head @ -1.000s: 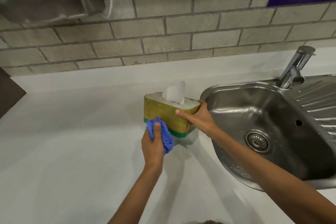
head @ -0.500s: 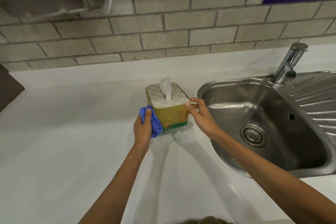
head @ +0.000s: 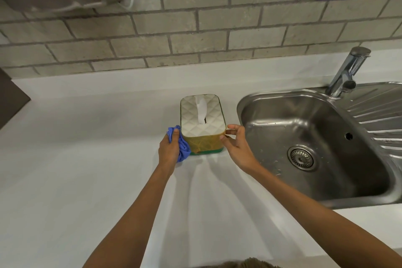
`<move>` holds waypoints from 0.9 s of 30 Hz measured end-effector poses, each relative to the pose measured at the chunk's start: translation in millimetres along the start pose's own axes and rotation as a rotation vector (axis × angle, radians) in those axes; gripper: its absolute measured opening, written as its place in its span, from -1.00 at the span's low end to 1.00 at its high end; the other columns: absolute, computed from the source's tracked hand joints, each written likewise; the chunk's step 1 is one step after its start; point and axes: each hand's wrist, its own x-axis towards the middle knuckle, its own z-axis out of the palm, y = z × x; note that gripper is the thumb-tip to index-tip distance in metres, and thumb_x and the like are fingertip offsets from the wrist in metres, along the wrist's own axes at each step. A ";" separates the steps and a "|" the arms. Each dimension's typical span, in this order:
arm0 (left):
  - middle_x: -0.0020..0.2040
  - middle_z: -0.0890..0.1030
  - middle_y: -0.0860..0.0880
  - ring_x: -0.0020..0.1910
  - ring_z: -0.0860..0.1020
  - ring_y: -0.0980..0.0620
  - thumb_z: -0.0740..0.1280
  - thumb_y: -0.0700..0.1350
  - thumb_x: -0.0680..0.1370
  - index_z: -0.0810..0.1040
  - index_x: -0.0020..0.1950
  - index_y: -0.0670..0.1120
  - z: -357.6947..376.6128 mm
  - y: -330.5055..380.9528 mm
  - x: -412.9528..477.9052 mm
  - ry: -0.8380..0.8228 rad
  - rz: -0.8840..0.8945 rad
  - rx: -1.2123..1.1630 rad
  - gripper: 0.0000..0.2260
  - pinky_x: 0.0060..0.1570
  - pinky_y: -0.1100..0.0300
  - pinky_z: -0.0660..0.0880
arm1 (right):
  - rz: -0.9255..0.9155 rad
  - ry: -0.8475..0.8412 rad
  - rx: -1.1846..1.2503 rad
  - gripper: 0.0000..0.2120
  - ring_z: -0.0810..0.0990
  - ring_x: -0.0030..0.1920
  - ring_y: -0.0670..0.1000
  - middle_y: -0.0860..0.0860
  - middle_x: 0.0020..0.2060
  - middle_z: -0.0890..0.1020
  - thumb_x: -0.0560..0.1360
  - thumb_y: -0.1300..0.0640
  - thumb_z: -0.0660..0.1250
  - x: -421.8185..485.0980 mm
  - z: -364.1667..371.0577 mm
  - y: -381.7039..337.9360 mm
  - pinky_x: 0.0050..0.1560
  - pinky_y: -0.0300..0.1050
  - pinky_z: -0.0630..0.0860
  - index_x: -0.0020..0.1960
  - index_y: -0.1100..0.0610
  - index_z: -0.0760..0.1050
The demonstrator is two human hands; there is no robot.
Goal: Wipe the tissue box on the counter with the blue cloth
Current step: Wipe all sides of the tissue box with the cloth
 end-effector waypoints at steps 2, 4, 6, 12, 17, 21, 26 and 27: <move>-0.23 0.52 0.02 -0.06 0.48 -0.03 0.18 0.04 0.59 0.51 -0.02 -0.10 -6.2 1.2 -3.0 0.015 -0.047 -0.051 -0.76 -0.24 0.30 0.42 | -0.005 0.036 -0.017 -0.66 0.50 0.15 0.08 0.09 0.16 0.39 0.54 0.18 0.23 -0.2 1.8 2.8 -0.14 -0.38 0.52 0.25 0.15 0.20; -0.09 0.55 -0.04 -0.04 0.48 -0.02 0.17 0.05 0.59 0.49 0.19 -0.15 -14.4 1.0 -9.3 0.028 -0.115 -0.124 -0.67 -0.20 0.27 0.44 | -0.016 0.059 -0.013 -0.64 0.49 0.13 0.05 0.08 0.13 0.40 0.53 0.19 0.25 -1.3 3.7 5.9 -0.15 -0.42 0.53 0.26 0.18 0.21; 0.02 0.53 -0.09 -0.03 0.49 -0.03 0.15 0.08 0.59 0.45 0.27 -0.16 -20.8 -3.3 -17.1 0.016 -0.195 -0.202 -0.61 -0.05 0.14 0.47 | -0.027 0.067 -0.018 -0.64 0.49 0.11 0.02 0.06 0.10 0.41 0.53 0.20 0.25 -2.6 5.4 8.9 -0.13 -0.47 0.52 0.26 0.18 0.21; -0.60 0.55 0.02 -0.31 0.47 0.05 0.07 0.15 0.59 0.46 -0.20 -0.01 -32.2 -6.7 -35.7 -0.048 -0.387 -0.409 -0.66 -0.40 0.25 0.44 | 0.002 0.023 0.063 -0.62 0.51 0.10 0.03 0.01 0.07 0.43 0.48 0.38 0.21 -14.7 19.3 9.1 -0.17 -0.47 0.52 0.16 0.06 0.20; -0.68 0.51 0.08 -0.38 0.49 0.15 0.05 0.11 0.61 0.39 -0.26 0.04 -47.7 1.2 -30.3 -0.012 -0.391 -0.538 -0.69 -0.36 0.25 0.35 | 0.019 -0.083 0.138 -0.58 0.55 0.03 0.05 -0.05 -0.02 0.43 0.43 0.43 0.21 -25.4 36.8 14.6 -0.23 -0.48 0.48 0.13 0.04 0.20; -0.76 0.39 0.09 -0.56 0.46 0.19 0.04 0.11 0.62 0.34 -0.31 0.04 -61.0 5.0 -28.4 0.012 -0.378 -0.484 -0.67 -0.27 0.33 0.34 | 0.037 0.075 0.042 -0.66 0.49 -0.05 -0.02 -0.02 -0.02 0.47 0.47 0.33 0.21 4.3 24.9 1.3 -0.24 -0.52 0.41 0.16 0.06 0.25; -0.60 0.55 0.02 -0.29 0.45 0.11 0.13 0.12 0.59 0.45 -0.23 0.04 -55.5 -3.9 -42.1 -0.032 -0.501 -0.517 -0.73 -0.17 0.24 0.39 | 0.219 -0.010 0.016 -0.45 0.21 0.44 0.05 0.08 0.48 0.21 0.51 0.22 0.03 65.4 -0.8 -23.1 0.34 -0.08 0.14 0.49 0.03 0.08; -0.60 0.57 0.03 -0.28 0.46 0.10 0.14 0.13 0.58 0.46 -0.22 0.04 -53.1 -2.9 -44.0 -0.056 -0.511 -0.519 -0.73 -0.22 0.22 0.39 | 0.247 -0.059 -0.005 -0.43 0.14 0.48 0.06 0.05 0.50 0.17 0.51 0.21 0.01 71.3 -2.6 -25.4 0.39 -0.04 0.08 0.50 0.02 0.05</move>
